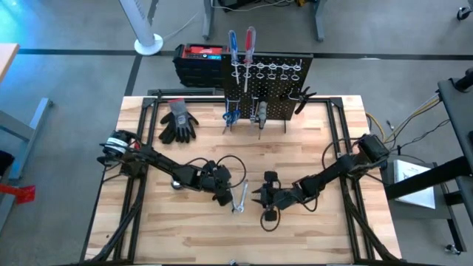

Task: Hang tools onto peg board
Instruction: Hang the right silver wrench on the peg board

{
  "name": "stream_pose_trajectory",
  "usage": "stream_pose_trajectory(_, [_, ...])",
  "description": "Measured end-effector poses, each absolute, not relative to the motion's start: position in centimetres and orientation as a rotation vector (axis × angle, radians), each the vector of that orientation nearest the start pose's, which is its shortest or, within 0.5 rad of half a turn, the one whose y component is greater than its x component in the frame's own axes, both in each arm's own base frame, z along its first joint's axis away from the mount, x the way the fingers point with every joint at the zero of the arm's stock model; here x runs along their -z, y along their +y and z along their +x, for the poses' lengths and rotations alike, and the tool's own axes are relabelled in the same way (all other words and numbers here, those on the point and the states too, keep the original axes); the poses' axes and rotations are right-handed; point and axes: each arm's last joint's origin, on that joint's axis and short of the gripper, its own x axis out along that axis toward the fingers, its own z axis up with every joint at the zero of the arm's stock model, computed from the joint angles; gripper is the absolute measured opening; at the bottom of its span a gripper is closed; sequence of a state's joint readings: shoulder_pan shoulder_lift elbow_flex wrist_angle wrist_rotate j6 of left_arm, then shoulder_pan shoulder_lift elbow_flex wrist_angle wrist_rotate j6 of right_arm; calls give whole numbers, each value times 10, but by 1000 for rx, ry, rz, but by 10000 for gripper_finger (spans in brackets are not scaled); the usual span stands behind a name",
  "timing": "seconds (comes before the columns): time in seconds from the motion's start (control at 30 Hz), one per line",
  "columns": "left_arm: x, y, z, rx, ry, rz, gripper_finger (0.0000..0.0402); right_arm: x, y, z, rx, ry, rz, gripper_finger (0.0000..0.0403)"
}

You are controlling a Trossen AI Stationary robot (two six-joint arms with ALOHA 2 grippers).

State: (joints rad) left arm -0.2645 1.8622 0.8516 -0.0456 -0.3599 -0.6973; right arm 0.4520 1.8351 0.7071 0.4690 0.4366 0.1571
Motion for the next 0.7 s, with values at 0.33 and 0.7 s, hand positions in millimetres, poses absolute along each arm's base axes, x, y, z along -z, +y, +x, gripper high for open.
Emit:
stream_pose_trajectory(0.33, [-97, -74, 314, -480, 895, -413, 74, -97, 142, 321, -51, 533, -420, 227])
stream_pose_trajectory(0.7, [-97, -72, 314, -492, 887, -438, 74, -85, 161, 355, -123, 596, -586, 223])
